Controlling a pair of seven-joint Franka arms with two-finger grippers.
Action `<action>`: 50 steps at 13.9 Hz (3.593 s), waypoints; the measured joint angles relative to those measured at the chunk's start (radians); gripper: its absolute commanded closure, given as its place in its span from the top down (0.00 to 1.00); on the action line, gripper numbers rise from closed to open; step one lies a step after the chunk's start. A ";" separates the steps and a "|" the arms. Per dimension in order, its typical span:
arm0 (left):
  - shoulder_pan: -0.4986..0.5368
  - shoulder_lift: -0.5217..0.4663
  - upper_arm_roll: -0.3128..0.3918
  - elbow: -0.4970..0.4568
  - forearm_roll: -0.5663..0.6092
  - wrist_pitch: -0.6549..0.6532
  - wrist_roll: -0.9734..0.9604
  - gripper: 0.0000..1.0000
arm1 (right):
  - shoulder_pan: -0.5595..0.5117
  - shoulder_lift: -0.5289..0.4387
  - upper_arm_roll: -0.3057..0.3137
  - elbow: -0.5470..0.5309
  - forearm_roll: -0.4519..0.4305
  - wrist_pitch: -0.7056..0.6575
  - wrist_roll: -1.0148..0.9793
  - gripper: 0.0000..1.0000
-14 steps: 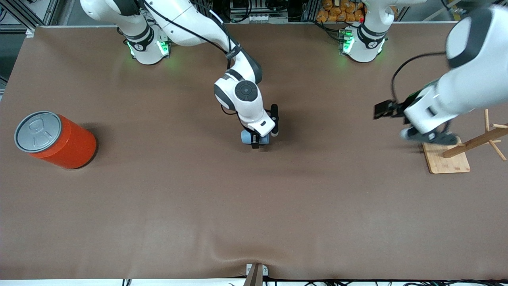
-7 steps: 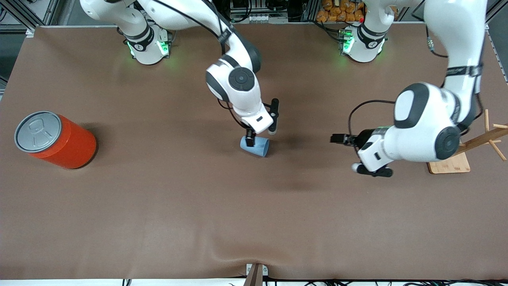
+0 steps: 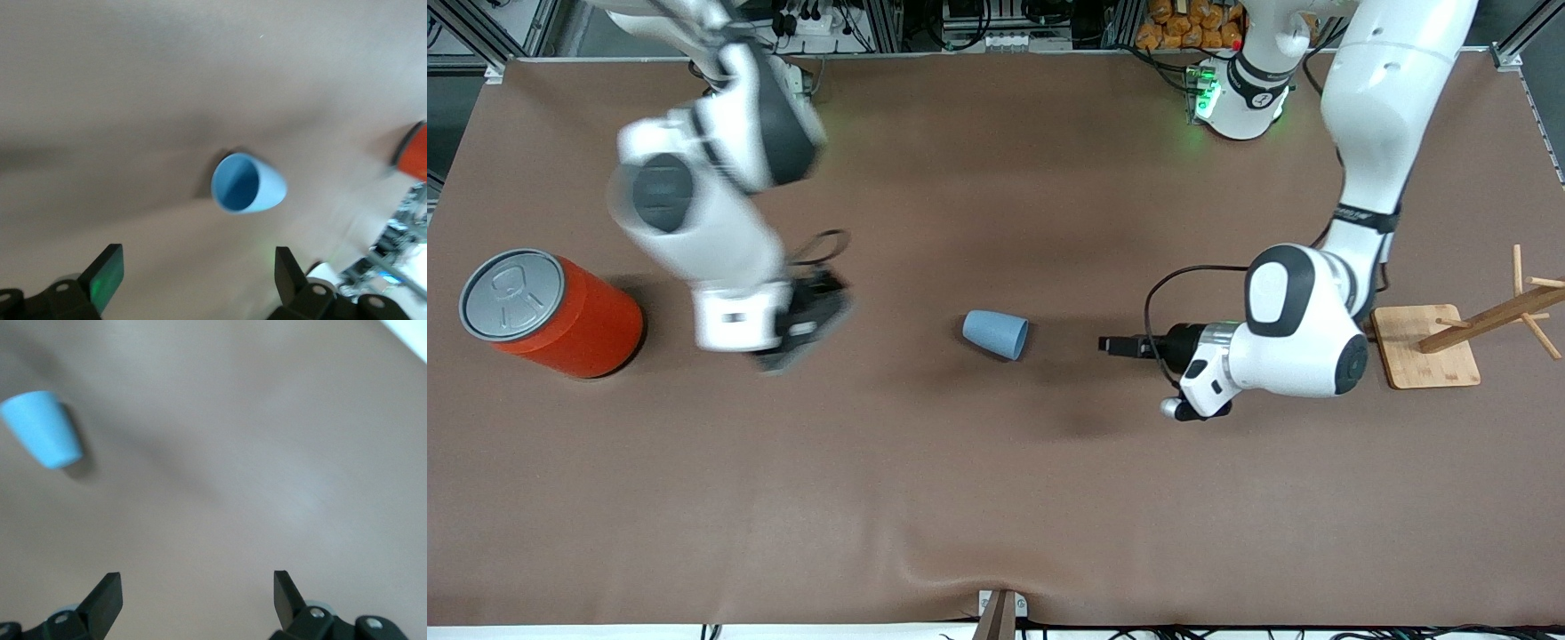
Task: Flip cup
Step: 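Lay the cup on its side and open the right gripper, then move the left gripper to the cup while the right gripper withdraws, then close the left gripper around the rim of the lying cup, then lift the cup with the left gripper and turn it upright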
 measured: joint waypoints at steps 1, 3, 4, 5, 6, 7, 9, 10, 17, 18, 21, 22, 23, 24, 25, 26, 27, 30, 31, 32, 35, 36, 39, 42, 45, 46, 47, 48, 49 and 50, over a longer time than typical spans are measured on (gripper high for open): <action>-0.010 0.025 0.000 0.000 -0.058 0.029 0.038 1.00 | -0.055 -0.033 -0.017 -0.001 0.000 -0.042 0.001 1.00; -0.035 0.068 0.000 0.000 -0.198 0.084 0.133 1.00 | -0.124 -0.102 -0.079 -0.002 0.002 -0.129 0.003 1.00; -0.046 0.083 -0.001 0.000 -0.266 0.094 0.191 1.00 | -0.155 -0.133 -0.098 -0.003 0.005 -0.165 0.008 1.00; -0.056 0.094 -0.001 0.000 -0.323 0.097 0.245 1.00 | -0.186 -0.160 -0.105 -0.004 0.007 -0.196 0.018 1.00; -0.064 0.106 0.000 -0.001 -0.368 0.099 0.289 1.00 | -0.214 -0.183 -0.106 -0.005 0.009 -0.236 0.041 1.00; -0.072 0.118 -0.001 -0.002 -0.400 0.099 0.324 1.00 | -0.237 -0.200 -0.106 -0.006 0.011 -0.283 0.076 1.00; -0.087 0.141 -0.001 -0.002 -0.439 0.101 0.368 1.00 | -0.260 -0.224 -0.105 -0.010 0.011 -0.343 0.147 1.00; -0.091 0.153 -0.001 -0.002 -0.452 0.102 0.390 1.00 | -0.266 -0.236 -0.104 -0.012 0.011 -0.357 0.169 1.00; -0.152 0.203 -0.002 -0.010 -0.511 0.102 0.479 0.86 | -0.377 -0.282 0.035 -0.015 0.002 -0.443 0.405 1.00; -0.159 0.203 -0.002 -0.015 -0.511 0.102 0.479 0.84 | -0.383 -0.285 0.057 -0.006 -0.007 -0.441 0.426 1.00; -0.175 0.203 -0.002 -0.036 -0.511 0.102 0.489 0.73 | -0.393 -0.289 0.077 0.044 -0.020 -0.440 0.435 1.00; -0.178 0.203 -0.003 -0.039 -0.511 0.102 0.493 0.66 | -0.395 -0.289 0.077 0.051 -0.022 -0.440 0.435 1.00; -0.184 0.203 -0.004 -0.041 -0.514 0.102 0.495 0.58 | -0.396 -0.289 0.078 0.054 -0.024 -0.440 0.435 1.00; -0.194 0.203 -0.005 -0.043 -0.523 0.102 0.495 0.50 | -0.396 -0.289 0.079 0.055 -0.025 -0.440 0.435 1.00; -0.205 0.203 -0.005 -0.044 -0.533 0.102 0.495 0.33 | -0.396 -0.289 0.081 0.058 -0.025 -0.440 0.435 1.00; -0.217 0.203 -0.006 -0.047 -0.537 0.102 0.495 0.07 | -0.396 -0.289 0.082 0.067 -0.025 -0.449 0.435 1.00; -0.223 0.203 -0.006 -0.050 -0.538 0.103 0.495 0.00 | -0.397 -0.289 0.082 0.080 -0.025 -0.475 0.429 1.00; -0.221 0.202 -0.005 -0.048 -0.538 0.103 0.495 0.00 | -0.416 -0.289 0.082 0.116 -0.026 -0.518 0.337 1.00; -0.219 0.196 -0.004 -0.041 -0.539 0.103 0.489 0.00 | -0.424 -0.289 0.081 0.116 -0.026 -0.518 0.318 1.00; -0.218 0.183 0.000 -0.035 -0.531 0.103 0.467 0.00 | -0.429 -0.287 0.081 0.116 -0.026 -0.517 0.311 1.00; -0.216 0.097 0.005 -0.007 -0.353 0.104 0.264 0.00 | -0.430 -0.277 0.082 0.116 -0.026 -0.489 0.306 1.00; -0.216 0.058 0.005 0.009 -0.261 0.105 0.161 0.00 | -0.431 -0.275 0.082 0.116 -0.026 -0.481 0.306 1.00; -0.215 -0.039 0.005 0.053 0.018 0.104 -0.102 0.00 | -0.431 -0.272 0.086 0.116 -0.026 -0.469 0.304 1.00; -0.218 -0.097 0.004 0.059 0.242 0.103 -0.230 0.00 | -0.430 -0.261 0.091 0.116 -0.026 -0.465 0.304 1.00; -0.246 -0.104 -0.004 0.066 0.463 0.105 -0.347 0.00 | -0.431 -0.259 0.090 0.116 -0.026 -0.463 0.304 1.00; -0.255 -0.104 -0.004 0.073 0.530 0.105 -0.383 0.00 | -0.432 -0.259 0.089 0.116 -0.026 -0.463 0.304 1.00; -0.259 -0.104 -0.005 0.078 0.585 0.103 -0.407 0.00 | -0.432 -0.259 0.088 0.116 -0.026 -0.463 0.304 1.00; -0.258 -0.104 -0.003 0.079 0.636 0.094 -0.422 0.00 | -0.433 -0.259 0.088 0.116 -0.026 -0.463 0.304 1.00; -0.254 -0.105 0.000 0.080 0.683 0.075 -0.431 0.00 | -0.433 -0.259 0.088 0.116 -0.027 -0.463 0.304 1.00; -0.245 -0.107 0.005 0.080 0.725 0.047 -0.435 0.00 | -0.433 -0.259 0.088 0.116 -0.027 -0.463 0.304 1.00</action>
